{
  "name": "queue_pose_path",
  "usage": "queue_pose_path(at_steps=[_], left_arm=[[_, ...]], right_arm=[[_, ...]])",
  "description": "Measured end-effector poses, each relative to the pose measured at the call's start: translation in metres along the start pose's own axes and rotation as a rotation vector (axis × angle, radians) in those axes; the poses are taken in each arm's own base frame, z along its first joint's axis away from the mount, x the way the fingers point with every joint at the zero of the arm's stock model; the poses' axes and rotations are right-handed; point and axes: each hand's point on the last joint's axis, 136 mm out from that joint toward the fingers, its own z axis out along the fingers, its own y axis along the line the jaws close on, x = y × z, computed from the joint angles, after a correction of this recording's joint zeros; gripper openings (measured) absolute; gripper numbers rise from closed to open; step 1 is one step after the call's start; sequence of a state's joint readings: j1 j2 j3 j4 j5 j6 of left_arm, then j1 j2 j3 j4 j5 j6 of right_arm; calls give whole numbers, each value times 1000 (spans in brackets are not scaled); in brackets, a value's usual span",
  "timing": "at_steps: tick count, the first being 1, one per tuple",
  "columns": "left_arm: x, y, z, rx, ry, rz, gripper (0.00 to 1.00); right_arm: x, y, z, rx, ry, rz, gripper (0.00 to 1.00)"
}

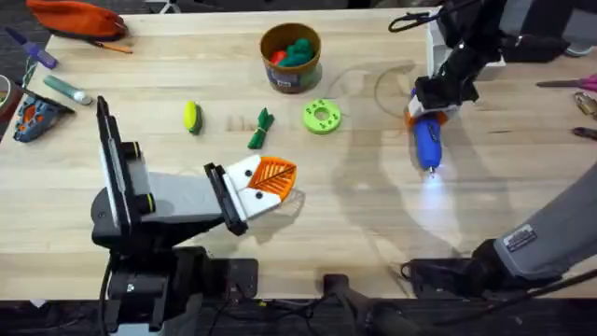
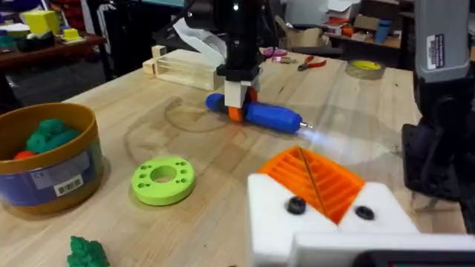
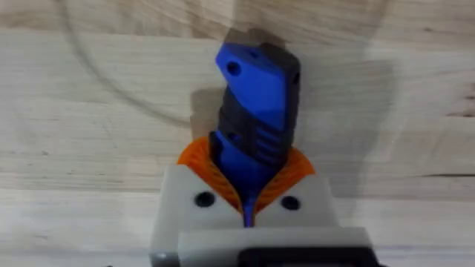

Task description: Pick up the gripper from the table and insert it into the empty holder that is missing its gripper. Then pick up a screw, insert it into the mounting hole, and use the screwdriver to tighten it. Finally, clean up the table by picking up the vegetable and placing it into the bucket.

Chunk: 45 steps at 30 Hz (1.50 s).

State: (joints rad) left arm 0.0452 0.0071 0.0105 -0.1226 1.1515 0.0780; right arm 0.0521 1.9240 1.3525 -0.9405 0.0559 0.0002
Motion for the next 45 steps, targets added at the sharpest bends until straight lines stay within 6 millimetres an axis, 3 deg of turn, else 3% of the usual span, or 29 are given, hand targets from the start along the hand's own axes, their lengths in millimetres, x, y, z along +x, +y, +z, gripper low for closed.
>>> queue_pose_path(at_steps=[13,17,19,31,32,34,39,45], left_arm=[[0,0,0,0,0,0,6],[0,0,0,0,0,0,6],[0,0,0,0,0,0,6],[0,0,0,0,0,0,6],[0,0,0,0,0,0,6],[0,0,0,0,0,0,6],[0,0,0,0,0,0,6],[0,0,0,0,0,0,6]], right_arm=[[3,1,-1,-7,11,-1,23],[1,6,-13,-14,-26,-11,23],[-2,11,-30,-16,-79,-25,23],[2,71,-181,-82,-586,-169,23],[8,86,-219,-116,-721,-208,23],[15,96,-243,-141,-807,-234,23],[32,121,-290,-229,-972,-306,23],[53,157,-348,-458,-1150,-412,23]])
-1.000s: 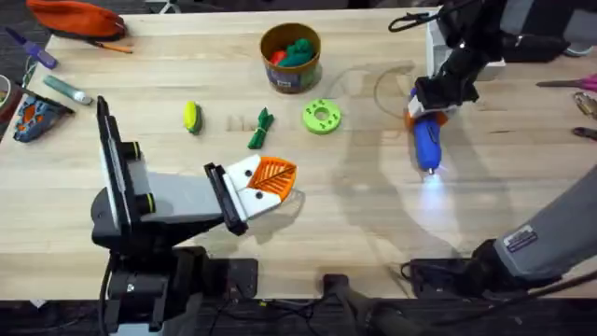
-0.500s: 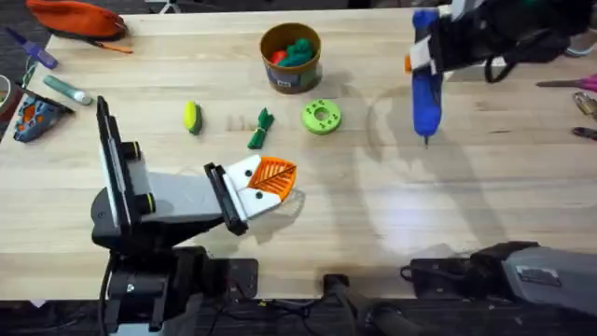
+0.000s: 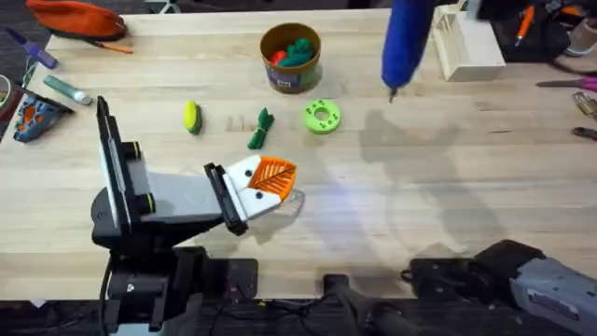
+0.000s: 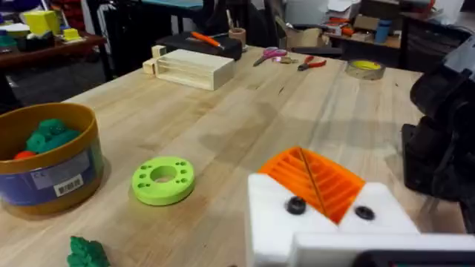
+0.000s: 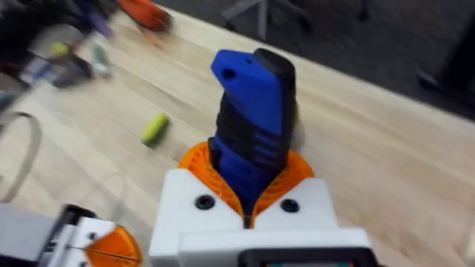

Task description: Pick up the gripper from the table and insert it into the empty holder that is missing its gripper. Then pick up a screw, insert it into the mounting hole, and use the screwdriver to tighten it. Finally, clean up the table by picking up the vegetable and placing it into the bucket.

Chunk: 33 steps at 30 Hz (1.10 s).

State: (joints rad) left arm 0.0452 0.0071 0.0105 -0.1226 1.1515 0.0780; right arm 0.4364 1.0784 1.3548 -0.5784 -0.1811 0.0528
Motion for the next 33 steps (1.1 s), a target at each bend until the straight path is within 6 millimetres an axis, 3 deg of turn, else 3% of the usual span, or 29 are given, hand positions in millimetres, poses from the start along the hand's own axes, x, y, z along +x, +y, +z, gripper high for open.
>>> queue_pose_path(at_steps=[6,16,23,33], left_arm=[[0,0,0,0,0,0,6],[0,0,0,0,0,0,6],[0,0,0,0,0,0,6],[0,0,0,0,0,0,6]], right_arm=[[-40,42,-29,-211,-177,-47,23],[-54,88,-46,-488,-284,-131,23],[-35,115,-31,-676,-370,-214,23],[-2,164,2,-987,-317,-267,23]])
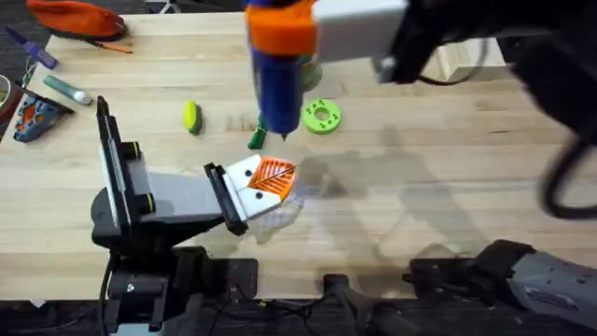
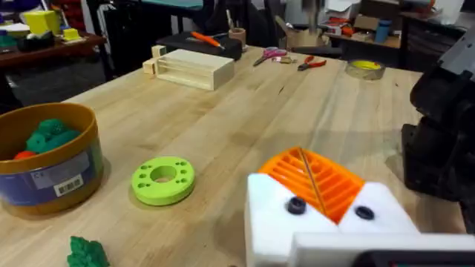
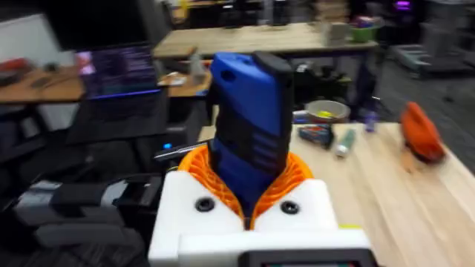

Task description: Pick up the gripper from the table and insert it into the empty holder that is missing its gripper. Then pick up a screw, insert it into the mounting hole, and use the screwdriver to tighten it. Finally, clean up the table by picking up the vegetable and placing it into the bucket.

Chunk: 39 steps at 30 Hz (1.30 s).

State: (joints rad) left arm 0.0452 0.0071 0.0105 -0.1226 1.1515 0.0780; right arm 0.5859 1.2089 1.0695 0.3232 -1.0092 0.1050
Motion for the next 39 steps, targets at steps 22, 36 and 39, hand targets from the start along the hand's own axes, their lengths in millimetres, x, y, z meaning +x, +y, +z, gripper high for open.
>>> queue_pose_path(at_steps=[22,36,39], left_arm=[[0,0,0,0,0,0,6],[0,0,0,0,0,0,6],[0,0,0,0,0,0,6]], right_arm=[[11,59,-4,-434,-9,-195,23],[27,50,27,-389,-12,-179,23],[28,45,30,-369,-15,-185,23]])
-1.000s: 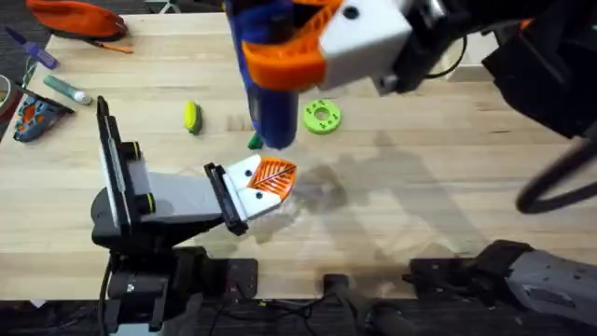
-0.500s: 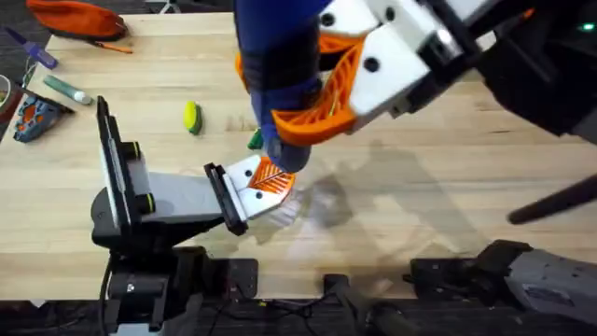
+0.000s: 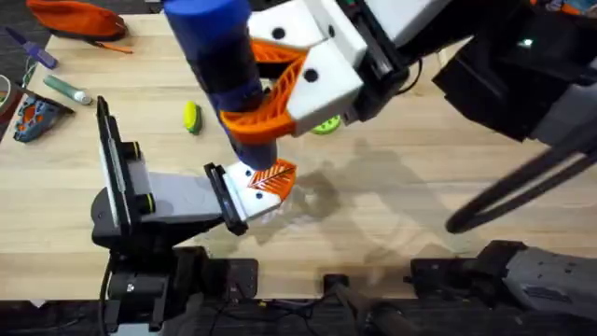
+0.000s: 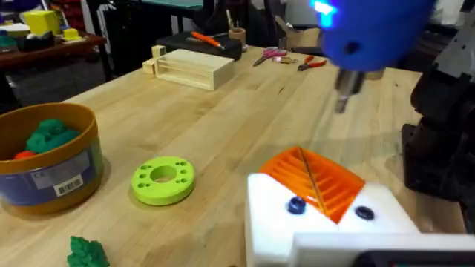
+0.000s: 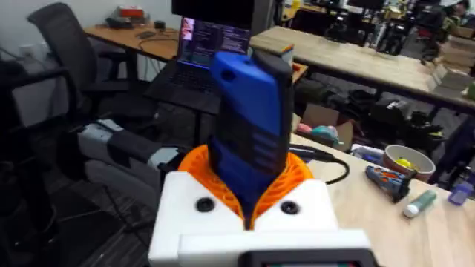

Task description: Pick up the gripper from the table and insert it into the empty holder that is missing its gripper. Then pick up a screw, insert it into the mounting hole, and use the screwdriver to tighten it. Finally, clean up the table by picking up the vegetable and placing it into the bucket.

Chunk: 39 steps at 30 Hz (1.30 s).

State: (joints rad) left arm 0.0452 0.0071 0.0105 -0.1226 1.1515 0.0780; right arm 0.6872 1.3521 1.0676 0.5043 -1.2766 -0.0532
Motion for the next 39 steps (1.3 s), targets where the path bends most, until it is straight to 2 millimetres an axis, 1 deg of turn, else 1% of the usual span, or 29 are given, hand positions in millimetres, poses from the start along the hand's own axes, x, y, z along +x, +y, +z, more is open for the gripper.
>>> queue_pose_path(at_steps=[6,14,29,39], left_arm=[[0,0,0,0,0,0,6],[0,0,0,0,0,0,6],[0,0,0,0,0,0,6],[0,0,0,0,0,0,6]], right_arm=[[5,-7,4,9,-6,-19,23],[12,-9,10,-1,-5,-6,23],[9,-7,14,-13,-16,-35,23],[12,-4,21,-34,-20,-32,23]])
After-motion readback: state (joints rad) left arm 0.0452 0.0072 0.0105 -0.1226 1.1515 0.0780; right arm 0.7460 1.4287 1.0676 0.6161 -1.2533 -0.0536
